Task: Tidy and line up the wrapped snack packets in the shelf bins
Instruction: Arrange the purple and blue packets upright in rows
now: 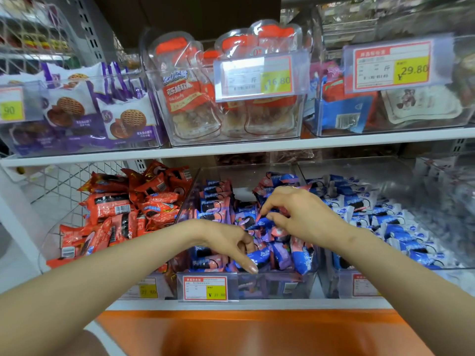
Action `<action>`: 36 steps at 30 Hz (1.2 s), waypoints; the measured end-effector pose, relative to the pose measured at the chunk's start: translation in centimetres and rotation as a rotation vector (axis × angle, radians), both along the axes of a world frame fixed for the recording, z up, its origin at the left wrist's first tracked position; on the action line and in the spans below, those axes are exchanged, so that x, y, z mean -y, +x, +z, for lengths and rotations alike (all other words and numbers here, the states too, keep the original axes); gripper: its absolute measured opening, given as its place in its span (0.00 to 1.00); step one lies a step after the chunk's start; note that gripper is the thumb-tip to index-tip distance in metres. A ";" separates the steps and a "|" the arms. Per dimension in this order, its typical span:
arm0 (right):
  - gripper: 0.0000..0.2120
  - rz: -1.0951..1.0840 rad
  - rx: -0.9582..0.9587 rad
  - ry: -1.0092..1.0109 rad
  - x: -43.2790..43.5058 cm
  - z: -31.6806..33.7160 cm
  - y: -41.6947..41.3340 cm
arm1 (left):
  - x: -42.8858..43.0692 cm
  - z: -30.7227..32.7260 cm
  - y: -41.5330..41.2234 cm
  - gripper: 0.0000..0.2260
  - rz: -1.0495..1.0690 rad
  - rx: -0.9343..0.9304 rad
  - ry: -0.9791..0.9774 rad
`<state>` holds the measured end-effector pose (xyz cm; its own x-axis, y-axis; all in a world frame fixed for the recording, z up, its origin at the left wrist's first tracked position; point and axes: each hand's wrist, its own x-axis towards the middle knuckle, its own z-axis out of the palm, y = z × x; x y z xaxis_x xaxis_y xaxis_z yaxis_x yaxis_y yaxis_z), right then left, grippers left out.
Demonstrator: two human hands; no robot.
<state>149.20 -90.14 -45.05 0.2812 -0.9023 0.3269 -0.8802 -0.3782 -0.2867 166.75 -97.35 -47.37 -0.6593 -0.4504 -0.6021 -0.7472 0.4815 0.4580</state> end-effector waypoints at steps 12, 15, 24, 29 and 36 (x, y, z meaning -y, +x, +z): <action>0.23 -0.013 -0.047 0.110 0.7 -0.3 1.9 | 0.4 2.1 4.2 0.10 0.183 -0.486 -0.061; 0.15 0.049 0.011 -0.029 0.7 -0.1 2.3 | 0.1 2.1 4.6 0.10 0.240 -0.620 -0.060; 0.16 0.207 -0.054 -0.315 0.6 -0.8 2.4 | -0.2 1.7 4.9 0.12 0.567 -0.787 0.367; 0.20 0.080 0.332 -0.160 0.2 0.2 2.1 | 0.2 2.5 5.2 0.12 0.578 -0.854 -0.187; 0.26 -0.052 0.325 0.059 0.8 -0.6 3.5 | -0.7 2.7 5.0 0.17 0.461 -0.818 -0.429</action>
<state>152.74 -90.93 -45.62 0.1238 -0.9325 0.3392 -0.7565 -0.3099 -0.5759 171.75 -96.63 -44.71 -0.5040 -0.8341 0.2240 -0.4376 0.4702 0.7664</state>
